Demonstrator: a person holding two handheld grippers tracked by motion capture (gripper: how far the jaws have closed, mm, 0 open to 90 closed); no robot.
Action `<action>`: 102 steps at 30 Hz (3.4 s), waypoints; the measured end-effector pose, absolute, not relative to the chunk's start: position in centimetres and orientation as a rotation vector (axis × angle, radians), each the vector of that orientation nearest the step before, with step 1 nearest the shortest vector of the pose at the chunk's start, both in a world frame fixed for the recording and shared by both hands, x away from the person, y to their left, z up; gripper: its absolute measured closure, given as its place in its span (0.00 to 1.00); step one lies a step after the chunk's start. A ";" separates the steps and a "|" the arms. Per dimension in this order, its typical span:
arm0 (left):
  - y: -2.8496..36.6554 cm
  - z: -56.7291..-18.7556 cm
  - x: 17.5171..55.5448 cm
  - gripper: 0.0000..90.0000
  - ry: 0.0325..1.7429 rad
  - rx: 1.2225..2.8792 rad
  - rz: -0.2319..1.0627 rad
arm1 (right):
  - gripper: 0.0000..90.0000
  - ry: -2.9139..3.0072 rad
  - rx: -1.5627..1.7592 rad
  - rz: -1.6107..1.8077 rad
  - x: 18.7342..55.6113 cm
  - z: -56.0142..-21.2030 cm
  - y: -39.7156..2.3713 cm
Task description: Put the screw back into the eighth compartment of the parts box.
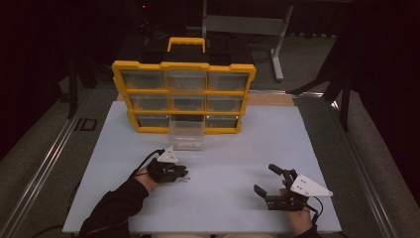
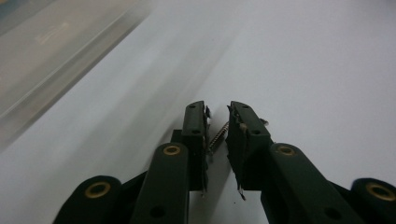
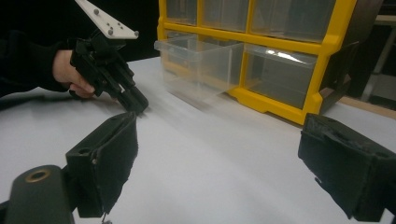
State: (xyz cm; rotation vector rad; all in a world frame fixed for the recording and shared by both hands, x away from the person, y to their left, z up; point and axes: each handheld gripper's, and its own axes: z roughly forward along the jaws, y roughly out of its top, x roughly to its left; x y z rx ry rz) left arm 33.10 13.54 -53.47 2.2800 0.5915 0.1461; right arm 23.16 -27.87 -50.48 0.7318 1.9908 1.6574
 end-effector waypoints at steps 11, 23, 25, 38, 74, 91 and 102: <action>13.5 -53.4 33.2 0.95 0.583 2.300 0.141 | 0.13 1.995 0.736 1.655 23.2 -50.5 -27.9; 13.8 -52.3 33.1 0.98 0.624 2.260 0.163 | 0.13 1.992 0.743 1.654 23.2 -50.5 -27.9; 13.9 -51.8 33.1 0.98 0.629 2.255 0.167 | 0.13 1.992 0.743 1.652 23.2 -50.5 -27.9; 14.3 -47.9 32.6 0.98 0.627 2.216 0.226 | 0.13 1.990 0.745 1.656 23.2 -50.5 -27.9; 13.7 -40.6 36.9 0.97 0.870 2.076 0.367 | 0.13 1.993 0.741 1.658 23.2 -50.5 -27.9; 11.8 -42.1 39.4 0.97 1.068 2.092 0.309 | 0.13 1.994 0.740 1.668 23.2 -50.5 -28.0; 10.9 -42.8 40.7 0.97 1.157 2.120 0.262 | 0.13 1.993 0.739 1.670 23.2 -50.5 -28.0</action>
